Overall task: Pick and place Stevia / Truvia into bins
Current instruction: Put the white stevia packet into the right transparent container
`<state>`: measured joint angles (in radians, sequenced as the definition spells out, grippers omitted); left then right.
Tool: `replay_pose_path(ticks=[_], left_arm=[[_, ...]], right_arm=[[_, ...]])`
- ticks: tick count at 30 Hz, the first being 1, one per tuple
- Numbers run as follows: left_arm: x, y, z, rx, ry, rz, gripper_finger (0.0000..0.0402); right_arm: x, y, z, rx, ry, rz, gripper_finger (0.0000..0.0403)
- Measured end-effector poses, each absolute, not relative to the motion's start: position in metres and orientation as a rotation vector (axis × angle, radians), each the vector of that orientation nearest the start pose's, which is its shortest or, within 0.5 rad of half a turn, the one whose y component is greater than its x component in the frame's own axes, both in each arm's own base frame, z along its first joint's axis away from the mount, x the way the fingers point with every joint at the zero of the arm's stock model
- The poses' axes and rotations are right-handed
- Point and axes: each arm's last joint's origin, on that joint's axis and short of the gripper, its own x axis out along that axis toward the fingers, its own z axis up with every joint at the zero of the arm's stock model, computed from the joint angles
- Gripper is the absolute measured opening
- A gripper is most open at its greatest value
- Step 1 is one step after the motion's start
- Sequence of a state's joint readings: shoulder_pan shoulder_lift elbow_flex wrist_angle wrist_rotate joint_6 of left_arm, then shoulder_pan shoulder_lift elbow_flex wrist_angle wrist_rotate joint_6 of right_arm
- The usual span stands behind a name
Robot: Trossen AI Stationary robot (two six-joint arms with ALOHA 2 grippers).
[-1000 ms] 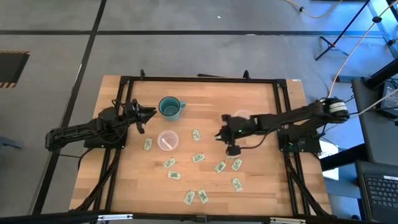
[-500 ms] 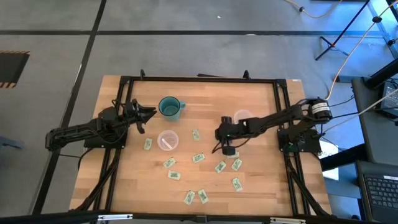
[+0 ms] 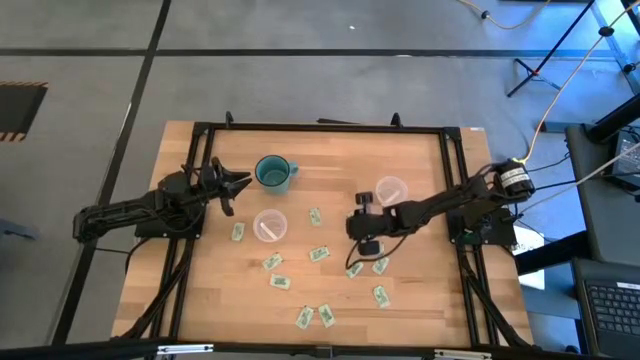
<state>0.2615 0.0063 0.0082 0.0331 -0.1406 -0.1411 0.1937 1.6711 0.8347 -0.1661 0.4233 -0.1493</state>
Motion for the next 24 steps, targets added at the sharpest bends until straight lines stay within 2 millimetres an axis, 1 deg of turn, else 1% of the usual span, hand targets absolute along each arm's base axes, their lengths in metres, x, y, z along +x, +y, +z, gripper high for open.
replay_pose_path(ticks=[5,11,16,24], left_arm=[[0.093,0.029,0.169,-0.122,-0.061,0.400,0.0093],[0.093,0.029,0.169,-0.123,-0.060,0.398,0.0090],[0.093,0.029,0.169,-0.122,-0.060,0.398,0.0093],[0.093,0.029,0.169,-0.122,-0.061,0.398,0.0091]], right_arm=[[0.302,0.052,0.143,-0.420,0.974,-0.176,0.0074],[0.303,0.053,0.129,-0.424,1.019,-0.178,0.0074],[0.305,0.053,0.121,-0.409,1.036,-0.188,0.0074],[0.306,0.046,0.112,-0.389,1.060,-0.241,0.0074]])
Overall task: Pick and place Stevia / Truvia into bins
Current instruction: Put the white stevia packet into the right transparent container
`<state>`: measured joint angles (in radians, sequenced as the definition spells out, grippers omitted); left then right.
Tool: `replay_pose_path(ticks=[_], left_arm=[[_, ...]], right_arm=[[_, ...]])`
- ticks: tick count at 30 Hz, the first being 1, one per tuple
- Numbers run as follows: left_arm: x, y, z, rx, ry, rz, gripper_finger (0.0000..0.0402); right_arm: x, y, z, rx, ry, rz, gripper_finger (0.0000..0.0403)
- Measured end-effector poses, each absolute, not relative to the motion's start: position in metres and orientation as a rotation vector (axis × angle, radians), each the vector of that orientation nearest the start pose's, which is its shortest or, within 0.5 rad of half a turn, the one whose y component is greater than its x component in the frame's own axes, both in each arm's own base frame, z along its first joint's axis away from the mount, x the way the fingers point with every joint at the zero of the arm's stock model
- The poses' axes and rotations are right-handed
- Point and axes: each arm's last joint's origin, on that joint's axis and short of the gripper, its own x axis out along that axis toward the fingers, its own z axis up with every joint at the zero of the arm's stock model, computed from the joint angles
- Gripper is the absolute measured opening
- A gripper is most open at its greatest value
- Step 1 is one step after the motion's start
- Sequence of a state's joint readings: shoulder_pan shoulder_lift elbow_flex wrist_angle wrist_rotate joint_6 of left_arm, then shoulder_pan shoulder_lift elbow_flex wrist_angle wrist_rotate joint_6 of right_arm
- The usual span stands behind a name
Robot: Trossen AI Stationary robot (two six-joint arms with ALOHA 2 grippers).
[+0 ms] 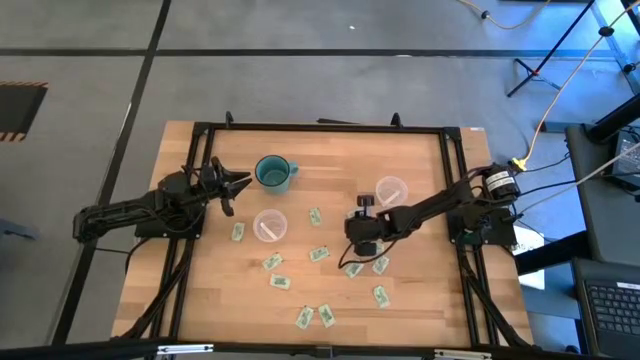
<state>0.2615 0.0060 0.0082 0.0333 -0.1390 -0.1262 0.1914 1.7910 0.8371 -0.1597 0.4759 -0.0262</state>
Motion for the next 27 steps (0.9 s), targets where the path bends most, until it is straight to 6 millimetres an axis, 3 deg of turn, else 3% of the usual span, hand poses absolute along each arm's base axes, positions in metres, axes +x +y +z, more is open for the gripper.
replay_pose_path(ticks=[10,21,27], left_arm=[[0.093,0.029,0.169,-0.121,-0.061,0.398,0.0090],[0.093,0.029,0.169,-0.122,-0.061,0.399,0.0090],[0.093,0.029,0.169,-0.122,-0.061,0.399,0.0092]], right_arm=[[0.309,0.038,0.100,-0.349,1.086,-0.298,0.0072],[0.311,0.029,0.097,-0.253,1.106,-0.277,0.0006],[0.311,0.027,0.097,-0.182,1.103,-0.294,0.0007]])
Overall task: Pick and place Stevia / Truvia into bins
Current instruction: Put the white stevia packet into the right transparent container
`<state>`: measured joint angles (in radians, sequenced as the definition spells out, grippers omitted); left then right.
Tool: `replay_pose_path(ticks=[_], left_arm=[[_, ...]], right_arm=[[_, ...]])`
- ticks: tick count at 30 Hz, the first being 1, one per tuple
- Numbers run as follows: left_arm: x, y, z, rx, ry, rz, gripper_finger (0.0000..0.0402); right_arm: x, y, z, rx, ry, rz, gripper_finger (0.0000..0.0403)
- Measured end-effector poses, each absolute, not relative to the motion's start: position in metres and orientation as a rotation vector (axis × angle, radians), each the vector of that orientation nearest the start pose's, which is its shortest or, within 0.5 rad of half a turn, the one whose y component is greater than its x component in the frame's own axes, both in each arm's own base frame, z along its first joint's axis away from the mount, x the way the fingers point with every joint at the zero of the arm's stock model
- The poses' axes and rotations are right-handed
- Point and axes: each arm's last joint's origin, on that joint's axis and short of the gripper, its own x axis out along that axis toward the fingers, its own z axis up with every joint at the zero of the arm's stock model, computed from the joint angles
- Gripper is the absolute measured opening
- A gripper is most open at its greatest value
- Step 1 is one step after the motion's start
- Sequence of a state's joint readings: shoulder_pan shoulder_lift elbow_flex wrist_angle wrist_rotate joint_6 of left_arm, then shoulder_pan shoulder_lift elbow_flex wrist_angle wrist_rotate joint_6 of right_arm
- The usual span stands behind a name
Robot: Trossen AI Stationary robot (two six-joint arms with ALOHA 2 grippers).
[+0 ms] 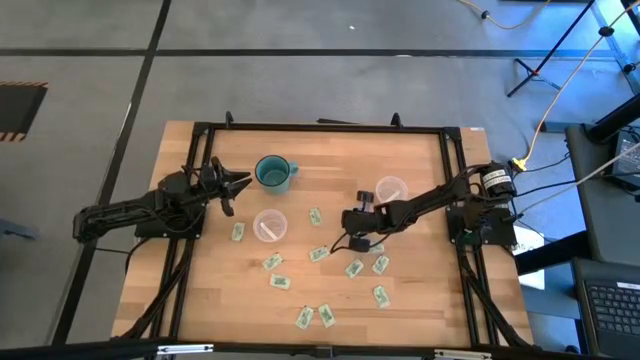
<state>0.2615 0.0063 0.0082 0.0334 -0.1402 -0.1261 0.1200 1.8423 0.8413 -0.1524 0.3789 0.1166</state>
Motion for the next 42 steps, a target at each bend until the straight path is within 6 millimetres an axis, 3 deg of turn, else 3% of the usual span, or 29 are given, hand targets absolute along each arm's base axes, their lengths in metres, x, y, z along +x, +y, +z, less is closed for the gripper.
replay_pose_path(ticks=[8,14,19,24,28,31,42], left_arm=[[0.093,0.029,0.169,-0.122,-0.061,0.399,0.0089],[0.093,0.029,0.169,-0.122,-0.060,0.399,0.0089],[0.093,0.029,0.169,-0.122,-0.058,0.399,0.0089],[0.093,0.029,0.169,-0.122,-0.058,0.399,0.0088],[0.093,0.029,0.169,-0.122,-0.058,0.399,0.0088],[0.093,0.029,0.169,-0.122,-0.058,0.399,0.0089],[0.093,0.029,0.169,-0.123,-0.058,0.399,0.0089]], right_arm=[[0.305,0.027,0.119,-0.129,1.056,-0.261,0.0002],[0.298,0.026,0.164,-0.095,0.917,-0.267,0.0001],[0.280,0.023,0.203,-0.060,0.832,-0.287,0.0000],[0.247,0.018,0.227,0.024,0.865,-0.402,0.0000],[0.225,0.015,0.230,0.114,0.953,-0.504,0.0000],[0.221,0.014,0.226,0.117,0.982,-0.555,0.0000],[0.213,-0.005,0.175,0.056,1.064,-0.726,0.0000]])
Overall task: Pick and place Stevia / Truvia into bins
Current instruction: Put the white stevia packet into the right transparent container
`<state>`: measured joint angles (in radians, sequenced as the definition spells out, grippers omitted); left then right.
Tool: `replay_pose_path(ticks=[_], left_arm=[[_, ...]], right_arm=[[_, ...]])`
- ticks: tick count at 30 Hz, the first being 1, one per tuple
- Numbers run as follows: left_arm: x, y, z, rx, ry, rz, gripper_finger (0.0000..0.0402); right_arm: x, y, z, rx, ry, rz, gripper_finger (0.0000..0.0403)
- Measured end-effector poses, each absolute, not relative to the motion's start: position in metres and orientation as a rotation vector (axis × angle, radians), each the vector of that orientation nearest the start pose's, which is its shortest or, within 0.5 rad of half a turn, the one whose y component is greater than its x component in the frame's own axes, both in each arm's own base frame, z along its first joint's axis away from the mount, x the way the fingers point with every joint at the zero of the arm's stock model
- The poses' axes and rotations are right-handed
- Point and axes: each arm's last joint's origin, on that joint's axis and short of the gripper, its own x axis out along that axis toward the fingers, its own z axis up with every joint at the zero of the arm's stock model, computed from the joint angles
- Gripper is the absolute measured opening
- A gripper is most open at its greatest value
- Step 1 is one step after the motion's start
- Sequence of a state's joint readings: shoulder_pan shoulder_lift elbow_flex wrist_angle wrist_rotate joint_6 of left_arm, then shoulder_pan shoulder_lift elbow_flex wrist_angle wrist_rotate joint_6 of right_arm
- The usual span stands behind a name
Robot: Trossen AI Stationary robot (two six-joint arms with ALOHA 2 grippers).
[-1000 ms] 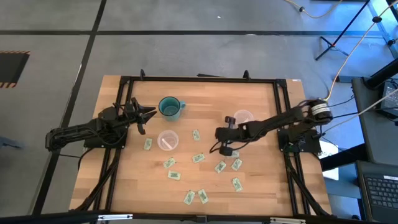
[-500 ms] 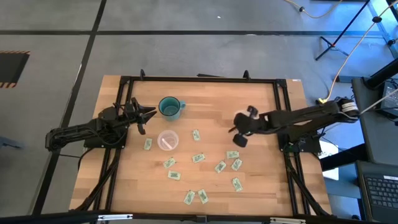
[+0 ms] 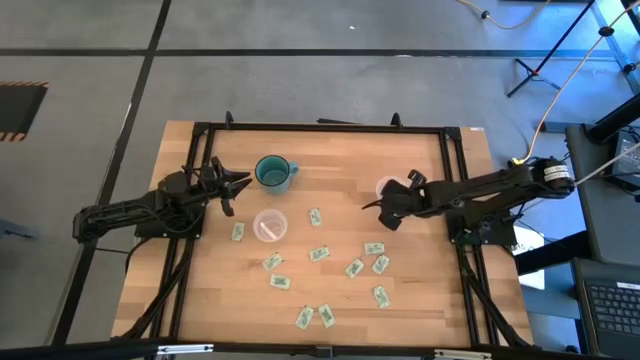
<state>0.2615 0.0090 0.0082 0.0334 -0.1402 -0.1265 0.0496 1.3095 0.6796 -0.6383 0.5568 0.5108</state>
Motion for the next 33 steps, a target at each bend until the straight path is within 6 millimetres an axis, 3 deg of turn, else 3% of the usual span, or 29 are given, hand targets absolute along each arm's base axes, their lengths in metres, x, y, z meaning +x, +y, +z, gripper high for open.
replay_pose_path(ticks=[10,33], left_arm=[[0.0931,0.0291,0.1688,-0.122,-0.058,0.399,0.0089],[0.0931,0.0291,0.1688,-0.123,-0.058,0.399,0.0089]], right_arm=[[0.2142,-0.0147,0.1673,0.082,1.035,-0.746,0.0000],[0.2180,-0.0147,0.1688,0.036,1.020,-0.702,0.0002]])
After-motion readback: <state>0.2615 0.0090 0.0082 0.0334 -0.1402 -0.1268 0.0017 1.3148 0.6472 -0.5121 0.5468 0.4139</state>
